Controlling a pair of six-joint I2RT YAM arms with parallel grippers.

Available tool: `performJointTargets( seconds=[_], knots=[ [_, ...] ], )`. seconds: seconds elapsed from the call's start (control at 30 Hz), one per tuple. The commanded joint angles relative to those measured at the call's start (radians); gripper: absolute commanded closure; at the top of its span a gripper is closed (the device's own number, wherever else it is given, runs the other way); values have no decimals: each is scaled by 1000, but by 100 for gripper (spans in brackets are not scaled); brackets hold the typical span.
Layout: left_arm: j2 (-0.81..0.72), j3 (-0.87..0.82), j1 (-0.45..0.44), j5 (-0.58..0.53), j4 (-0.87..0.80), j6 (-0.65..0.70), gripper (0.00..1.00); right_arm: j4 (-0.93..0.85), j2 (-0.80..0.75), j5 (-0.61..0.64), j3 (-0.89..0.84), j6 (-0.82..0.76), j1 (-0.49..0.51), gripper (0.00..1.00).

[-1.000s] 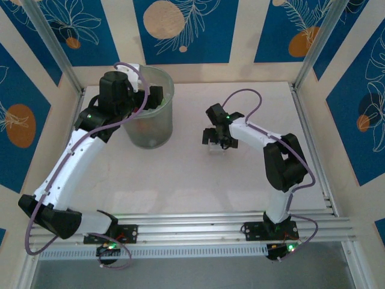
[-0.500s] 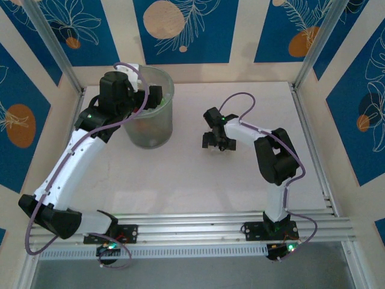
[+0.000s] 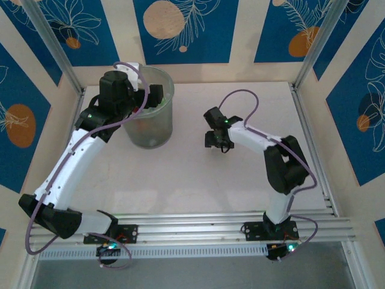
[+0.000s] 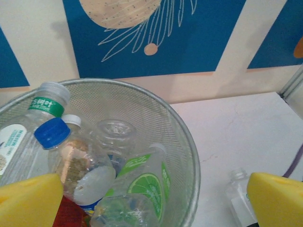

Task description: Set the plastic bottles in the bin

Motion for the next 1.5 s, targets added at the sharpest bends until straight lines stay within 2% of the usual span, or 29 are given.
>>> performJointTargets(
  seconds=[0.0,0.1,0.3,0.43,0.53,0.67,0.8,0.97,1.13,1.2,1.23,1.27,1.3,1.47],
  knots=[
    [31,43,-5,67,24,-9,0,58,-158,31,-30,-51,30,45],
    [67,81,-1,148,18,0,0,121,-271,17,-77,-90,52,47],
    [157,175,5,406,1,-28,1,296,-471,-51,-197,-188,92,47],
    [230,251,5,602,-27,-46,0,385,-549,-81,-250,-244,125,47],
    [281,301,4,690,-51,-53,0,427,-578,-85,-262,-292,160,47],
    [322,338,-1,746,-93,-40,1,454,-586,-63,-257,-341,203,47],
    [337,348,-7,750,-145,-5,1,467,-586,-41,-243,-374,231,47],
    [339,342,-8,767,-174,15,16,473,-589,-24,-235,-389,247,47],
    [338,322,-13,811,-167,11,20,480,-595,-12,-233,-397,255,47],
    [334,308,-16,825,-156,2,19,484,-597,-4,-234,-401,258,47],
    [331,300,-17,833,-150,-1,14,486,-599,2,-235,-404,259,47],
    [327,292,-18,840,-145,-3,4,487,-600,7,-235,-406,259,47],
    [324,285,-19,847,-140,-6,1,489,-601,10,-234,-408,260,47],
    [293,252,-19,837,-160,12,1,507,-612,38,-242,-412,260,48]
  ],
)
